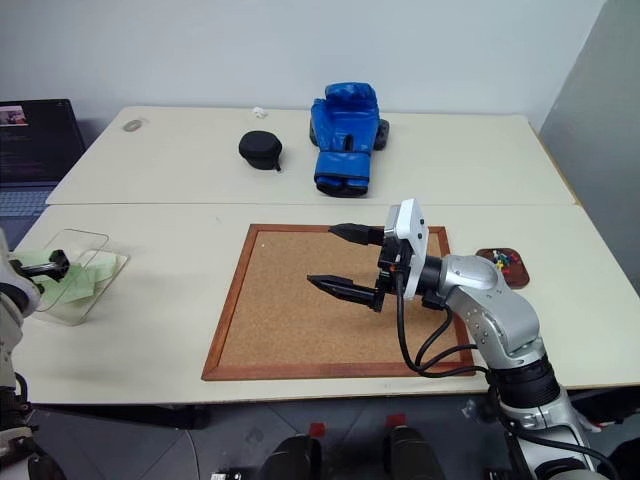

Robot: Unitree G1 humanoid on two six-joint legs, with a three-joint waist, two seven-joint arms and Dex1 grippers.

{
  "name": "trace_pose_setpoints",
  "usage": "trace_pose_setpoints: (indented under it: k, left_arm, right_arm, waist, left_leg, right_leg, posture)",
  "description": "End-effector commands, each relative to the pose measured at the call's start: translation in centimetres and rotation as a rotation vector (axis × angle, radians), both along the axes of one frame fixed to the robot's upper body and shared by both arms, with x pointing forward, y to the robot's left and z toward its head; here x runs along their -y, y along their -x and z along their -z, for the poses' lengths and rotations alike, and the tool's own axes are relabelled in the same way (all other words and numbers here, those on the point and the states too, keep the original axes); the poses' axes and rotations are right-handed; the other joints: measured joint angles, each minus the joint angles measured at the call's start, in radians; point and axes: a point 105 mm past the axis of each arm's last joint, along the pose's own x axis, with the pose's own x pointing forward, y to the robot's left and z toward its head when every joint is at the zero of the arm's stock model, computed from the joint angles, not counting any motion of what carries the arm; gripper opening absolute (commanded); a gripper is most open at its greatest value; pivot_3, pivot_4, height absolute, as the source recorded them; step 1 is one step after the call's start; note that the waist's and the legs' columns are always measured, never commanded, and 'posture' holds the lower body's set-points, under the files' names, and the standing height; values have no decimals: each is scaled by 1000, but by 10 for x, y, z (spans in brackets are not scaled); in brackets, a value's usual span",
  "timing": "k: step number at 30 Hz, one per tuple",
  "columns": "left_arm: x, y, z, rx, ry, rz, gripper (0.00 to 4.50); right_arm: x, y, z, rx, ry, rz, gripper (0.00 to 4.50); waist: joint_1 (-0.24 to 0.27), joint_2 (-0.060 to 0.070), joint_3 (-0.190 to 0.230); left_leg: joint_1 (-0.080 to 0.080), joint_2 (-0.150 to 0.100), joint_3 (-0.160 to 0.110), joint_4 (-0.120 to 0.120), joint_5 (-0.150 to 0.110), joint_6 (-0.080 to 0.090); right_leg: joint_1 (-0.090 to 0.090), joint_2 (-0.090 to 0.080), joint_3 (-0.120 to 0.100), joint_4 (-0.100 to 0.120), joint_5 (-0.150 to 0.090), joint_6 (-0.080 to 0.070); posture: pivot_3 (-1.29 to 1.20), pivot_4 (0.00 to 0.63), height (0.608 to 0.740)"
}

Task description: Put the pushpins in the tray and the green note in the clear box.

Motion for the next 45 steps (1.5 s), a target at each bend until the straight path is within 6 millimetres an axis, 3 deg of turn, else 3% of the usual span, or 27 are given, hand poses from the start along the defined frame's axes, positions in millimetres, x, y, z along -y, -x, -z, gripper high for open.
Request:
trace_pose_setpoints:
  k: [1,6,9,12,19,30,45]
  left_arm:
    - [-7,2,-22,100,11,-35,4435]
    - [-1,0,-4,107,151,-23,4435]
    - [21,-7,8,89,242,77,4435]
    - [37,-11,9,84,259,148,4435]
    - [48,-11,13,62,273,170,4435]
    - [39,-7,-25,221,321,166,4435]
    - [37,2,-22,218,291,128,4435]
  right_arm:
    - [-1,4,-9,46,-14,-11,4500]
    - [-1,3,-10,50,-13,-8,4500]
    - [0,2,-11,51,-12,-3,4500]
    - [1,2,-11,51,-10,1,4500]
    - [1,1,-12,52,-10,5,4500]
    - [1,0,-11,54,-8,9,4500]
    - [0,-1,-11,58,-6,0,4500]
  waist:
    - [3,-1,0]
    - [1,0,0]
    - [1,0,0]
    - [1,0,0]
    - [0,0,0]
    - [1,0,0]
    - [1,0,0]
  left_leg:
    - [0,0,0,0,0,0]
    - [0,0,0,0,0,0]
    - [0,0,0,0,0,0]
    - [0,0,0,0,0,0]
    - [0,0,0,0,0,0]
    - [0,0,-1,0,0,0]
    - [0,0,0,0,0,0]
  right_leg:
    - [0,0,0,0,0,0]
    - [0,0,0,0,0,0]
    - [0,0,0,0,0,0]
    - [0,0,0,0,0,0]
    - [0,0,0,0,0,0]
    - [0,0,-1,0,0,0]
    - [0,0,0,0,0,0]
  posture:
    - [0,150,740]
    - [0,150,740]
    - [0,150,740]
    - [0,150,740]
    - [0,150,740]
    - [0,150,740]
    - [0,150,740]
